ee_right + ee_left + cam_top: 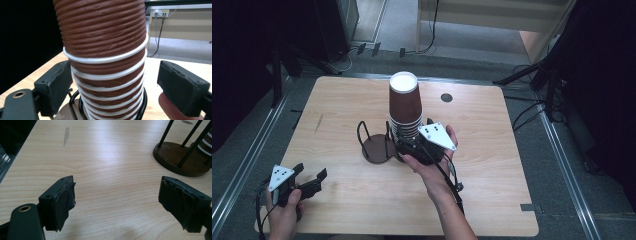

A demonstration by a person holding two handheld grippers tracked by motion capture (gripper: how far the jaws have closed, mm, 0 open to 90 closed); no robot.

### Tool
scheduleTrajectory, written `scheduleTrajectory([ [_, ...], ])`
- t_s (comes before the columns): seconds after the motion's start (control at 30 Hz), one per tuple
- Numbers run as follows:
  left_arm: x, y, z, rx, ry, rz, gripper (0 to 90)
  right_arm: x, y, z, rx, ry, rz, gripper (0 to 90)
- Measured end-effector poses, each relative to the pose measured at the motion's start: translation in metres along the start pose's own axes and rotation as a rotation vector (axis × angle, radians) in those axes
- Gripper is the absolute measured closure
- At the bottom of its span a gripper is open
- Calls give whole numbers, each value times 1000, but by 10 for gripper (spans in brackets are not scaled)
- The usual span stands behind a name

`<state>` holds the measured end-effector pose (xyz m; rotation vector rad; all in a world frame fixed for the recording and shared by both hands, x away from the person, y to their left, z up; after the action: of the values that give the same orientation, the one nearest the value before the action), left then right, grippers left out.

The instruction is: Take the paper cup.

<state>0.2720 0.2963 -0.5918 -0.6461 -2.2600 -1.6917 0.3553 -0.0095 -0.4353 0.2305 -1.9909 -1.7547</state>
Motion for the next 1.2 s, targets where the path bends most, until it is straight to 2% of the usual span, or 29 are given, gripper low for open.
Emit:
scheduleTrajectory([
  [0.2, 0, 0, 0, 0, 0, 1, 142, -2, 7, 2, 8, -1, -14, 124],
  [0.27, 0, 0, 0, -1, 1, 2, 142, -2, 9, 2, 2, -12, -20, 109],
  [0.37, 0, 0, 0, 0, 1, 2, 142, -4, 13, 5, 0, -3, -24, 70],
  [0.5, 0, 0, 0, 0, -1, 6, 142, -5, 19, 8, 18, 0, -33, 51],
  [0.67, 0, 0, 0, 0, -2, 4, 142, -7, 25, 8, 18, -15, -36, 19],
  [0.97, 0, 0, 0, 2, -2, 7, 142, -20, 30, 4, 8, -45, -25, 12],
  [1.2, -1, 0, 0, 3, -4, 10, 143, -29, 31, 5, 25, -57, -24, 7],
])
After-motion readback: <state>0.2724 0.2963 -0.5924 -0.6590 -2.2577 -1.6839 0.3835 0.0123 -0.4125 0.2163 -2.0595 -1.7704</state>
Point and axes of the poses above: each handheld gripper's, and its own axes: x roughly backward along the jaws, y roughly out of its top, z roughly to its left, the point moved 9 cm from there along -x, roughly forward along the jaws, and after that the axes turned 10 degrees about x, right-handed, at the moved point
